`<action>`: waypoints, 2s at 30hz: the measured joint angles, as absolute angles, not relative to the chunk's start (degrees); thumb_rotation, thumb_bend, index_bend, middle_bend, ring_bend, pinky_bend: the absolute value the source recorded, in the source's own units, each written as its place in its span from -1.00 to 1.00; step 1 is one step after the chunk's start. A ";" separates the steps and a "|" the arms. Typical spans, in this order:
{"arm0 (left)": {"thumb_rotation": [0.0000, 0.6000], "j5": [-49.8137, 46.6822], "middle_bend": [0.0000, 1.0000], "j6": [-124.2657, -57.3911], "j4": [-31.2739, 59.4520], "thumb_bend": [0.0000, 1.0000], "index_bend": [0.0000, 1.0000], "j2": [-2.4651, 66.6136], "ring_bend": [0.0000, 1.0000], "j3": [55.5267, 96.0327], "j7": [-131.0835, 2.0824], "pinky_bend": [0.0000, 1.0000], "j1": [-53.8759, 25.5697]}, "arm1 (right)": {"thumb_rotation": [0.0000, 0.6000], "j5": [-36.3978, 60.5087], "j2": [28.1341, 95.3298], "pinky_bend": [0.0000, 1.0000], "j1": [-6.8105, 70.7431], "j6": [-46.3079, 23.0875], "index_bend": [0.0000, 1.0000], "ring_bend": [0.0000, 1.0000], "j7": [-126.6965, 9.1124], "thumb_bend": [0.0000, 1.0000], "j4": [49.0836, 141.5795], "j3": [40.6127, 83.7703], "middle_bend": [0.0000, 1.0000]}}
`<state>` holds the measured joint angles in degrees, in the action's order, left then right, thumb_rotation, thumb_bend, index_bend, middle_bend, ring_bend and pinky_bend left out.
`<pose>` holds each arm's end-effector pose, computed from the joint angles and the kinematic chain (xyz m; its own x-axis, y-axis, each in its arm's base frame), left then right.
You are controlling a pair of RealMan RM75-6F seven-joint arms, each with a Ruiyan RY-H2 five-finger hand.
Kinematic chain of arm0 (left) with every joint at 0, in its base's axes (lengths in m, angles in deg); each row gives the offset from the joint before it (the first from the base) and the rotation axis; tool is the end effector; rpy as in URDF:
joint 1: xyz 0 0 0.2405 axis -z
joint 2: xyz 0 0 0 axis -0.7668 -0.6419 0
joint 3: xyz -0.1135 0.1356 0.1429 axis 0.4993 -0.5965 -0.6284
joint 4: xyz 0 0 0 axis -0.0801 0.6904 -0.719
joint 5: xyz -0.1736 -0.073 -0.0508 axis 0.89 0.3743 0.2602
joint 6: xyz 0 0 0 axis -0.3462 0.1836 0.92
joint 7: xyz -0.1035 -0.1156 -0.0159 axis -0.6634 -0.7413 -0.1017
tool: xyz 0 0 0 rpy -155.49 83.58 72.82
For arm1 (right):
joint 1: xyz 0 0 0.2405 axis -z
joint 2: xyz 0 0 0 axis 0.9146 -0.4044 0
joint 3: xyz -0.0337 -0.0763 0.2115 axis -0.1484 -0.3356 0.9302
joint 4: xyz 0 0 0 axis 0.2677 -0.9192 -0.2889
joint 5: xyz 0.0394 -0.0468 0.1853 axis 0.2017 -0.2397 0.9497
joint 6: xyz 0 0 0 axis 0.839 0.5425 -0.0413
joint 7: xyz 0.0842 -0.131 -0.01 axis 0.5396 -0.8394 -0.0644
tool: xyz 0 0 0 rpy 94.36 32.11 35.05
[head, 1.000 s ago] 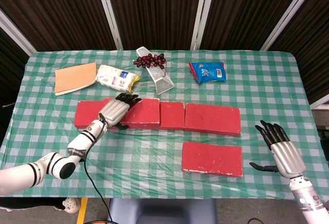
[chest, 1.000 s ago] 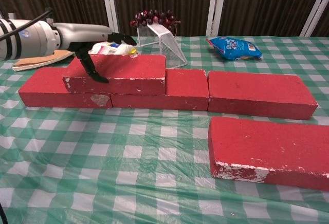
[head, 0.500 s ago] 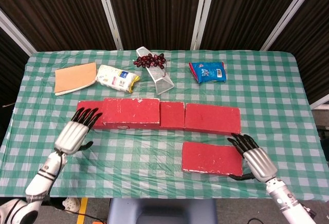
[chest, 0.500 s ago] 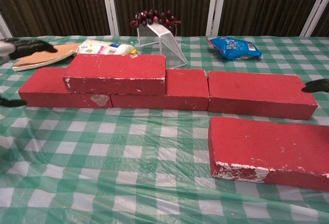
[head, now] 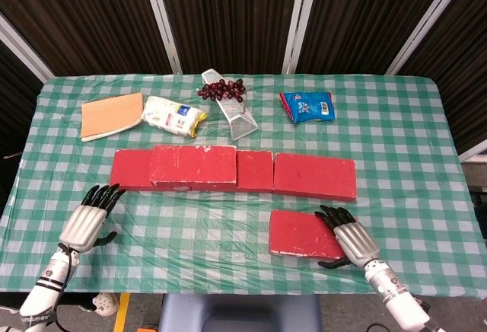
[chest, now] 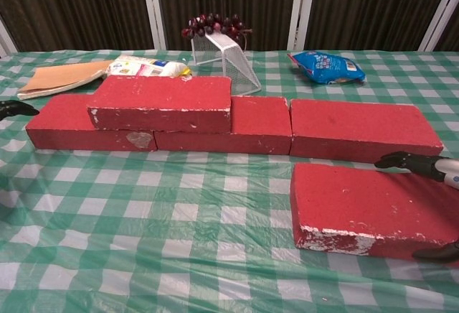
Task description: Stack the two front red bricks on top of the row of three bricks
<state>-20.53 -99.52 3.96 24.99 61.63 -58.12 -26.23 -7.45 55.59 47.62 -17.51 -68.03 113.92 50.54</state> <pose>-0.2572 0.2468 0.0667 0.5258 0.2072 0.8250 0.8437 -0.2508 -0.4747 -0.2333 -0.2094 0.0177 0.3719 -0.4638 0.8041 -0.9259 -0.2465 0.2861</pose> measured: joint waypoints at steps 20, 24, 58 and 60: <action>1.00 -21.38 -1.00 -96.48 4.94 -0.49 -1.00 24.55 -1.00 64.00 -60.03 -0.94 -27.57 | 1.00 -2.63 58.06 -0.20 46.85 -16.15 0.01 -0.38 -74.63 -0.71 115.29 52.00 -0.19; 1.00 -21.52 -1.00 -96.25 4.86 -0.49 -1.00 24.42 -1.00 64.44 -60.11 -0.94 -27.80 | 1.00 -2.50 57.42 -0.20 46.59 -15.75 0.05 -0.37 -74.61 -0.71 115.93 52.19 -0.16; 1.00 -18.40 -1.00 -94.86 5.96 -0.49 -1.00 25.75 -1.00 68.46 -55.80 -0.94 -29.50 | 1.00 10.64 51.20 -0.20 22.91 -34.01 0.04 -0.37 -67.09 -0.71 106.00 67.93 -0.14; 1.00 -18.45 -1.00 -94.84 5.98 -0.48 -1.00 25.77 -1.00 68.52 -55.76 -0.94 -29.54 | 1.00 10.91 51.80 -0.20 22.59 -34.59 0.03 -0.37 -66.94 -0.71 104.95 67.30 -0.14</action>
